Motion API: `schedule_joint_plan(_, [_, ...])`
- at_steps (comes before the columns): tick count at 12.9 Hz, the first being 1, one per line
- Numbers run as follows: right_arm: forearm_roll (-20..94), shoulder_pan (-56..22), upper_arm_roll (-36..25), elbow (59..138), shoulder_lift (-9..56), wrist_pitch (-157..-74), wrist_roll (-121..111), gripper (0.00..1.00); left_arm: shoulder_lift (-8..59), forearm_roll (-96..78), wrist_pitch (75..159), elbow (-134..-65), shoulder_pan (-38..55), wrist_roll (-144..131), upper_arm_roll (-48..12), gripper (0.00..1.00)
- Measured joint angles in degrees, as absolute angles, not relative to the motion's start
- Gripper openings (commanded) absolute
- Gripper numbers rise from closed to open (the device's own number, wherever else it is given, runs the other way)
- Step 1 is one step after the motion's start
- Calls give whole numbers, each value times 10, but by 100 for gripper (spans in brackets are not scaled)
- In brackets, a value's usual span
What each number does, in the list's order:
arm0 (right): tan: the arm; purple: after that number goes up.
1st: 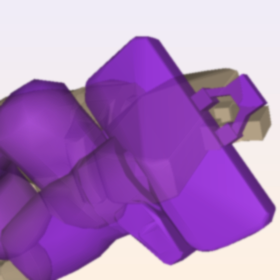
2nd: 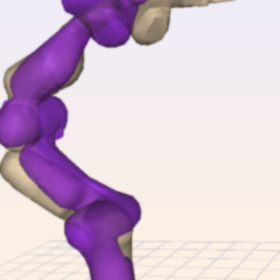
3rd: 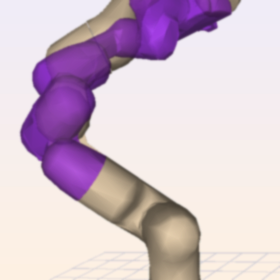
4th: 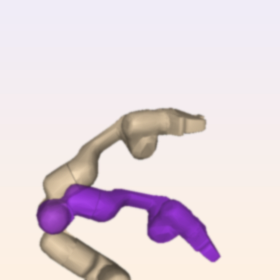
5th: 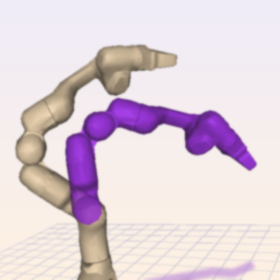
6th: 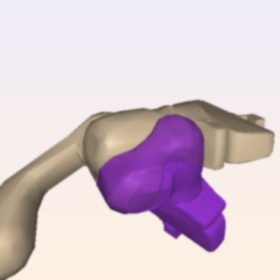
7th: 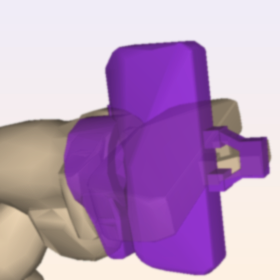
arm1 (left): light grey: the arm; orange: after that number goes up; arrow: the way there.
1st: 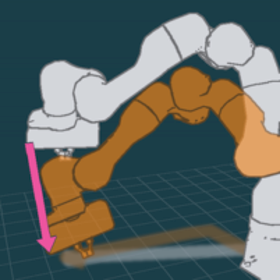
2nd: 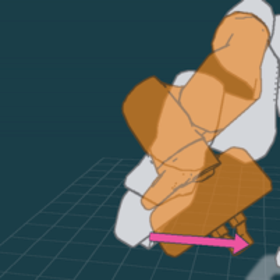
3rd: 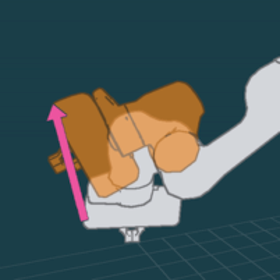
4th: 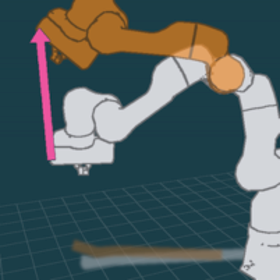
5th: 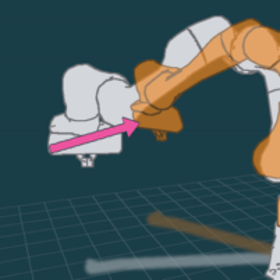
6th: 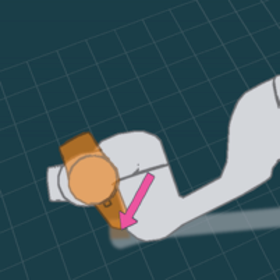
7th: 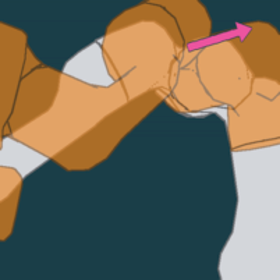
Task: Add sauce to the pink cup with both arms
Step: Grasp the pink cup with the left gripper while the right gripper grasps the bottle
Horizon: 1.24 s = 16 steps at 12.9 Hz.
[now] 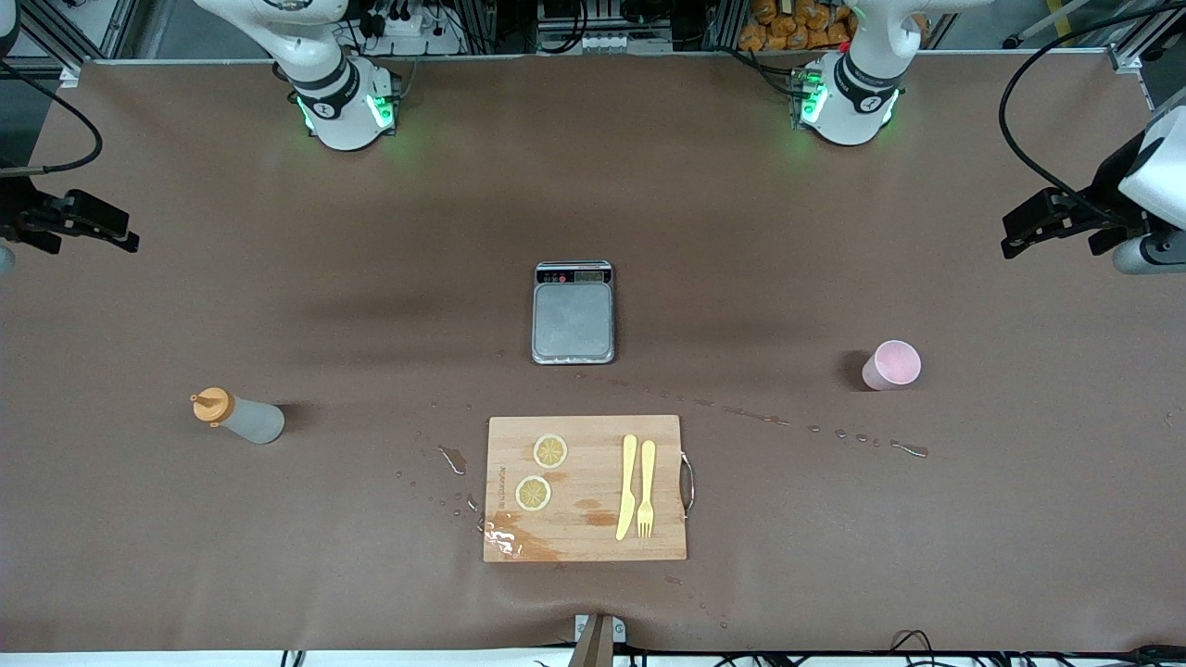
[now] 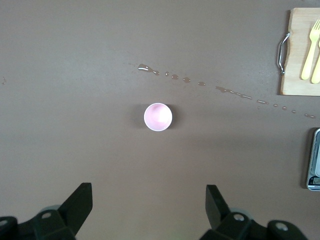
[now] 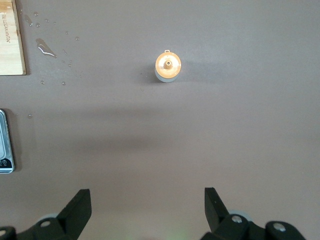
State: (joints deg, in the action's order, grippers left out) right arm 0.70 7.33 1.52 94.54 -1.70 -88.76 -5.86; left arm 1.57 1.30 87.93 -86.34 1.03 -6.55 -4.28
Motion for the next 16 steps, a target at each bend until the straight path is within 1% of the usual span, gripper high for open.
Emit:
schedule_joint_plan(5, [7,73,15,945,-17,-888,-59,100,18,13,879,-864,5,-65,-42,100])
schedule_joint_plan(7, [7,73,15,945,-17,-888,-58,100,31,13,878,-868,-3,-66,-41,100])
schedule_joint_plan(9, [7,75,12,946,-15,-889,-58,100,59,12,885,-883,-23,-65,-41,100])
schedule_joint_plan(11, [7,88,9,951,-6,-898,-64,100,86,12,947,-925,-33,-64,-41,100])
schedule_joint_plan(16, [7,117,7,953,38,-932,-226,100,94,12,1156,-1092,-45,-64,-40,100])
